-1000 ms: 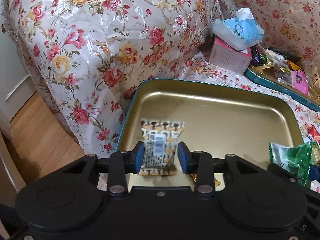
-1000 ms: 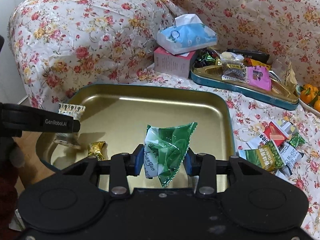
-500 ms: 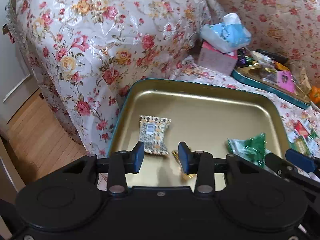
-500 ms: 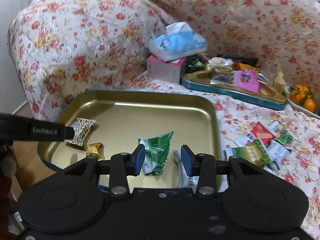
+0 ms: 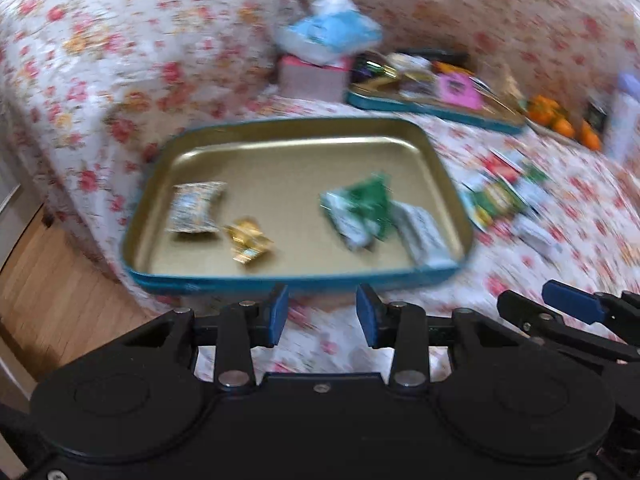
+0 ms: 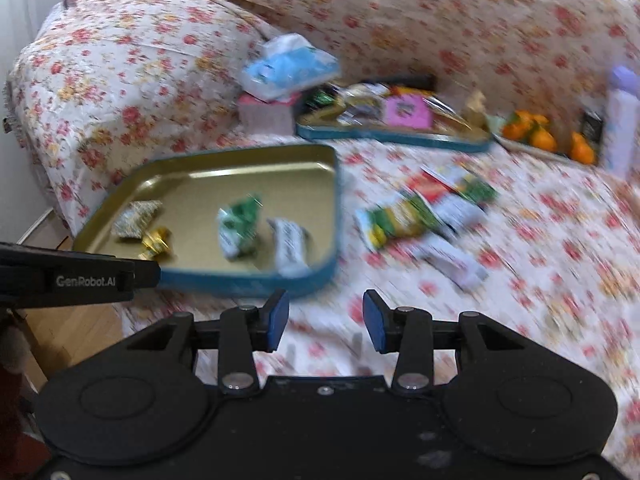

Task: Organize snacks
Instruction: 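Move the left tool to the green garlic snack packet and grasp it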

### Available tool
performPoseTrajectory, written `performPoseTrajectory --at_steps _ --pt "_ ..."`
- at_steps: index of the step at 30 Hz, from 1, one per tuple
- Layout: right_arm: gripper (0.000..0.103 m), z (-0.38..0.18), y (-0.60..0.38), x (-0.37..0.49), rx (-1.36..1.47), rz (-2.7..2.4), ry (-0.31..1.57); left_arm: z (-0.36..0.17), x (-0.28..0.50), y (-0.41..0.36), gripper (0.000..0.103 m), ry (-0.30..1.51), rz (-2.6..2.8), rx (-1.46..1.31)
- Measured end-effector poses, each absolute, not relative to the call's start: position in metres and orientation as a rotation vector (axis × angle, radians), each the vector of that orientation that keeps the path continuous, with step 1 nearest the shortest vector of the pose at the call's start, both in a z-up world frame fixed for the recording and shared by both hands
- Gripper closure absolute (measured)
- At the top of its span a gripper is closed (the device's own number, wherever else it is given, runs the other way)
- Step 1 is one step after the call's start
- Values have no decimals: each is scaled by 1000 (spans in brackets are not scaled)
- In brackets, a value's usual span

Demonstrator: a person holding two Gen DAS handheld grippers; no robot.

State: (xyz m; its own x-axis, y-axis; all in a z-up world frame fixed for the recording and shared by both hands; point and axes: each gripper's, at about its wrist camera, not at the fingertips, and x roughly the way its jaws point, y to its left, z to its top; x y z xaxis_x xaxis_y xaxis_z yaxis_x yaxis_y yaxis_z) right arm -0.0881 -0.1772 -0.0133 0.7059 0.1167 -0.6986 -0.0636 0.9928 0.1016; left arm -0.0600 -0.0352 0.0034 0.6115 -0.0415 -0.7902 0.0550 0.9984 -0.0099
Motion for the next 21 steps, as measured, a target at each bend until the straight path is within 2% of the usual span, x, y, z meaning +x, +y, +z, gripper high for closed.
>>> performPoseTrajectory --at_steps 12,21 --pt "59 -42 -251 -132 130 -85 841 5 -66 -111 55 900 -216 108" --pt "59 -38 -296 -117 178 -192 785 1 -61 -157 55 870 -274 153"
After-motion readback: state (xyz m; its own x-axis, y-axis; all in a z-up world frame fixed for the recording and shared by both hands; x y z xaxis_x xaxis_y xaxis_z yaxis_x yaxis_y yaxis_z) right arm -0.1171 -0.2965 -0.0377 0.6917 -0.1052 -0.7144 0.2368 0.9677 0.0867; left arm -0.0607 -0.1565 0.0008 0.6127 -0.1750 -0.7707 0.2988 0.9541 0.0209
